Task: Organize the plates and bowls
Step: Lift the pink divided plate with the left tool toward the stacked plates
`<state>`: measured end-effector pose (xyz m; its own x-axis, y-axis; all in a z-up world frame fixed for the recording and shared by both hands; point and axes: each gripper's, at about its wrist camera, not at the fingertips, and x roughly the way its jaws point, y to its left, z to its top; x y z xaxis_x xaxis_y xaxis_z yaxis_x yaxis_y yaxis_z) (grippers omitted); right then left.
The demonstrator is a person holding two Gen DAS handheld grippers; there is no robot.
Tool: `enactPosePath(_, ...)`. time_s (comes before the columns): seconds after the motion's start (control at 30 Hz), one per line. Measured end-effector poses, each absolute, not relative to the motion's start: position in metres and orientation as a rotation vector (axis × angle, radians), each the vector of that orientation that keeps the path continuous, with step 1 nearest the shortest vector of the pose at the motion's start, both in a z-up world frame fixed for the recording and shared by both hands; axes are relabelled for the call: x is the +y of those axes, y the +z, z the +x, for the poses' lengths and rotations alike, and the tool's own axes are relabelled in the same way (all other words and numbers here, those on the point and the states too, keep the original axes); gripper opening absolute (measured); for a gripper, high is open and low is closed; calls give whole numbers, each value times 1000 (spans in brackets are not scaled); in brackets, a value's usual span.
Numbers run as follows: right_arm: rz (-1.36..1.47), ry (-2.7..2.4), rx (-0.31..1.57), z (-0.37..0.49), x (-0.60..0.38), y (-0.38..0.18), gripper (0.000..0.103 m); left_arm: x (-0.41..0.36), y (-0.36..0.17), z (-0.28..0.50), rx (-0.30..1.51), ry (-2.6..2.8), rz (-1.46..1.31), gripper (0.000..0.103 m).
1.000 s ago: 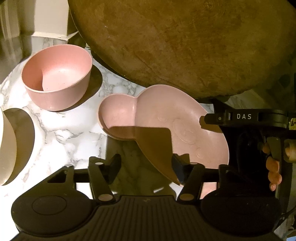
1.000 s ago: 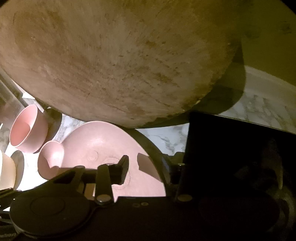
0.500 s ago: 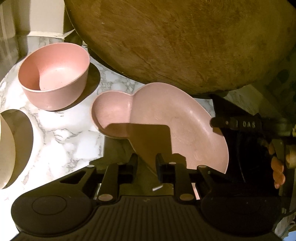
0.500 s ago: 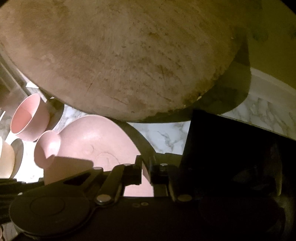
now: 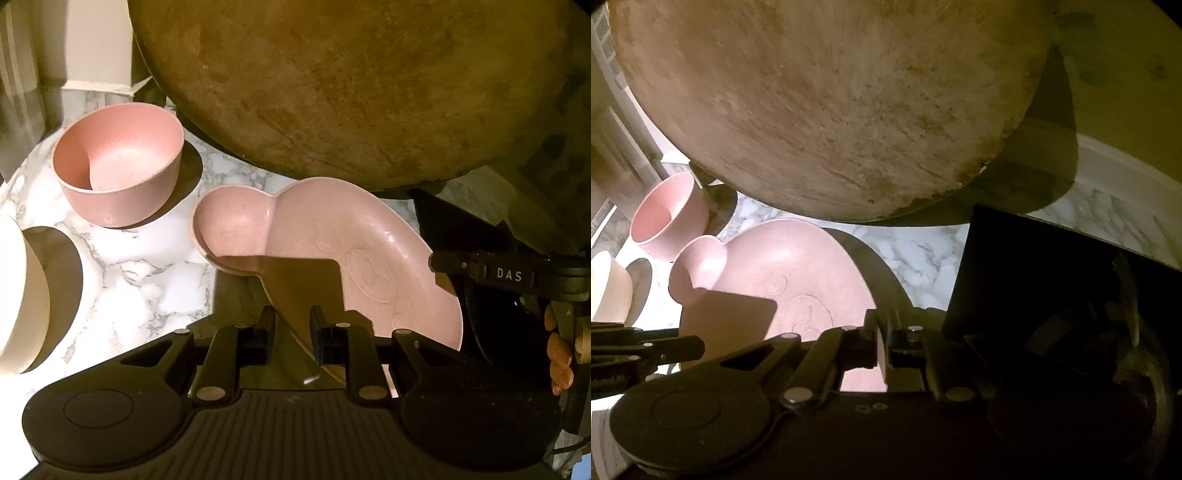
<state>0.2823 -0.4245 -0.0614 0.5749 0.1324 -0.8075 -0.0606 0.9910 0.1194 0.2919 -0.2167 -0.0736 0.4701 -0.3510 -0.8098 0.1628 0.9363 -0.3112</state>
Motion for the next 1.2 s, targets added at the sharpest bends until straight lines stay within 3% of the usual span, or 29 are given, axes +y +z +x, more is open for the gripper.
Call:
enactPosePath(0.77,172,104,882,194,-395,-11,3,-175,-22,228,1009,-352,-160,19)
enactPosePath(1.2,168,133,869,148,-346,-6,3,-127,-18,179,1019,-343,-180,19)
